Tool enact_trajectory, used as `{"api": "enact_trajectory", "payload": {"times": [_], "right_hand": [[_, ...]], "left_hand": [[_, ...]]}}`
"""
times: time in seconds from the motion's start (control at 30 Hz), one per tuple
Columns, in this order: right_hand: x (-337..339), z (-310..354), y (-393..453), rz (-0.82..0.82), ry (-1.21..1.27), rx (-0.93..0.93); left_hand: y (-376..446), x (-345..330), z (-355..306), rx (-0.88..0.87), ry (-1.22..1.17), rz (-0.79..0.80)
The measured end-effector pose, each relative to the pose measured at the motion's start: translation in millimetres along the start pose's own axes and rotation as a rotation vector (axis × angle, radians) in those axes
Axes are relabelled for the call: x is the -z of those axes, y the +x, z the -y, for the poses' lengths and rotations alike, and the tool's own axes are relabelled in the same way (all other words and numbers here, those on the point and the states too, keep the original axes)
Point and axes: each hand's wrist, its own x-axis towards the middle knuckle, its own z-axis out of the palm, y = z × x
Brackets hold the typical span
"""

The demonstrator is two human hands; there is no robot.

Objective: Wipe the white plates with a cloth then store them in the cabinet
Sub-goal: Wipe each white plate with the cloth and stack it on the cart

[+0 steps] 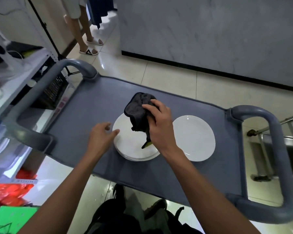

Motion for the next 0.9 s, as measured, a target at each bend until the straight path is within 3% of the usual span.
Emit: {"api": "enact_trajectory", "payload": {"times": [0.2, 0.37, 0.57, 0.73, 0.9], "right_hand": [[-40.8, 3.1, -5.0, 0.022, 0.018, -0.103], [-43.1, 1.8, -10.6, 0.032, -0.132, -0.089], [-35.4, -2.4, -14.5, 0.301, -0.463, -0.121], [-33.9, -15.6, -27.1, 0.538, -0.540, -0.070], [-37.1, -21.3, -36.2, 0.548, -0.568, -0.008]], "left_hand": [[7.7, -5.0, 4.9, -0.057, -0.009, 0.040], [18.3, -5.3, 6.2, 0.016, -0.048, 0.114], [30.1, -8.1, 2.3, 0.115, -0.157, 0.197], [34.8, -4.1, -2.9, 0.137, -0.237, 0.255], [37.4, 2.8, -8.8, 0.152, -0.342, 0.322]]}}
